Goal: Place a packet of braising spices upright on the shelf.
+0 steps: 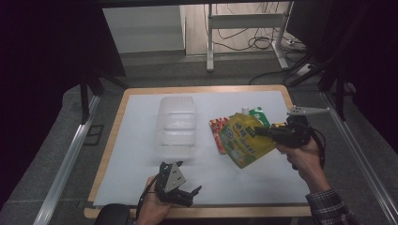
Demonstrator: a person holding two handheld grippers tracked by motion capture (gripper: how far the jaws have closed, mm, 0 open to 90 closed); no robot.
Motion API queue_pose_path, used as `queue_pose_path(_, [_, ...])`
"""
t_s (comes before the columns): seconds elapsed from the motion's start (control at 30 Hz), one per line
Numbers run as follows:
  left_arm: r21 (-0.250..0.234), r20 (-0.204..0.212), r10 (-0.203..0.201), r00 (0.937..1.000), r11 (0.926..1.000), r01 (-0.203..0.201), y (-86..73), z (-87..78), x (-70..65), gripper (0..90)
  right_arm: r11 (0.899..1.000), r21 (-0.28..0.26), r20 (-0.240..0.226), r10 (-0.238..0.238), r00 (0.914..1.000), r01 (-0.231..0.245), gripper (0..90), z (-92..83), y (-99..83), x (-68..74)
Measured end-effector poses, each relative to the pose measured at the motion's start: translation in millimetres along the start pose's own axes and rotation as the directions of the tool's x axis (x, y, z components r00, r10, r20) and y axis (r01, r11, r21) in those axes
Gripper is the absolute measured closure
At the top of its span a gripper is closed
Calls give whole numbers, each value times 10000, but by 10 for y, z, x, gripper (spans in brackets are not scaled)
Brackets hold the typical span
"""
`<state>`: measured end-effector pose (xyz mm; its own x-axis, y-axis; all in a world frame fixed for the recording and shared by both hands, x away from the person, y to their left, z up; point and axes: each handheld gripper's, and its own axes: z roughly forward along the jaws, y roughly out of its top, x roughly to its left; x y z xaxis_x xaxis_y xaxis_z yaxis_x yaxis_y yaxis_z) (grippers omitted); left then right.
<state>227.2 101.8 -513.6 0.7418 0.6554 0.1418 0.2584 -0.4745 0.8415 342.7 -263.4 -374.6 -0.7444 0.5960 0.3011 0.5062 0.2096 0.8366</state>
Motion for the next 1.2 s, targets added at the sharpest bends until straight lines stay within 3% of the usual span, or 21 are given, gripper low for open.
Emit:
queue_pose_path(0.3, [24,-21,-475,9989,9989,475,-40,-51,28,0,9995,-96,-151,-319,9994,317,890,91,157,-54])
queue_pose_path(0.37, [124,-57,-381,9993,9992,381,-44,-66,39,0,9994,-116,-188,-338,9993,335,890,101,168,-59])
queue_pose_path(0.6, [-1,-134,-637,9979,9980,637,-81,-105,71,0,9984,-186,-267,-531,9982,526,890,193,301,-81])
queue_pose_path(0.87, [84,-349,-252,9991,9996,255,-108,-159,102,0,9970,-175,-284,-759,9967,755,890,306,433,-124])
queue_pose_path(1.2, [97,-603,-643,9961,9978,650,-161,-228,170,0,9952,-152,-305,-967,9948,963,889,473,603,-160])
